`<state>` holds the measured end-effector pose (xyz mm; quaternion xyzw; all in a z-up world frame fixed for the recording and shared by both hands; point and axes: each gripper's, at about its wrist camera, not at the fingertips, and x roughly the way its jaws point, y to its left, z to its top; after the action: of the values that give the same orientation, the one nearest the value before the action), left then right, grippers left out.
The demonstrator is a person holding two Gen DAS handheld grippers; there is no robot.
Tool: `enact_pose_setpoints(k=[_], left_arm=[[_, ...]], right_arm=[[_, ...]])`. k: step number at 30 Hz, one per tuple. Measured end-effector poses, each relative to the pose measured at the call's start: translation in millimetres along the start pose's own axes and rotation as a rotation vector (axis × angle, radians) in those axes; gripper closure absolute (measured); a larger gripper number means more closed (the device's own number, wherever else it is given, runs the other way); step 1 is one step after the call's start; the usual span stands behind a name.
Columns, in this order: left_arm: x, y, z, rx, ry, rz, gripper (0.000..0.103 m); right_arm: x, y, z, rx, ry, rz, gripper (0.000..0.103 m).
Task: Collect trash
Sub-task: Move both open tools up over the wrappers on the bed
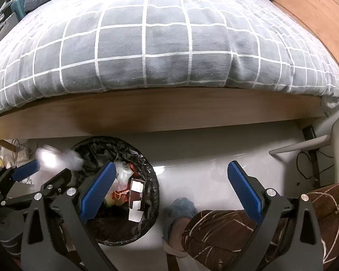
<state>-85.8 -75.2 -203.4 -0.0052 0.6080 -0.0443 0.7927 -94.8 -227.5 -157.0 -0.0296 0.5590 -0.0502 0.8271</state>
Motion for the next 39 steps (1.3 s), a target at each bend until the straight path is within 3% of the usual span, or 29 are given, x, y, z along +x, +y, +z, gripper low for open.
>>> enact_pose_setpoints(k=[4,13,21,39], left_arm=[[0.6,7.4,-1.5,-0.008,-0.01,0.02,0.019],[-27.6,32.0,7.1,-0.064,-0.096,0.026,0.006],[-64.2,44.7,29.1,-0.084,-0.227,0.064,0.006],[-114.1,53.5,69.0,-0.131,-0.351,0.053,0.006]], right_arm=[[1.3,4.1,-0.2,-0.01,-0.001,0.001,0.008],[-12.7,10.4,6.1,-0.013,-0.059,0.01,0.008],[-34.4,4.2,21.1,0.005,-0.152,0.006,0.008],[-70.0,0.8,69.0,0.049,-0.3,0.024,0.008]])
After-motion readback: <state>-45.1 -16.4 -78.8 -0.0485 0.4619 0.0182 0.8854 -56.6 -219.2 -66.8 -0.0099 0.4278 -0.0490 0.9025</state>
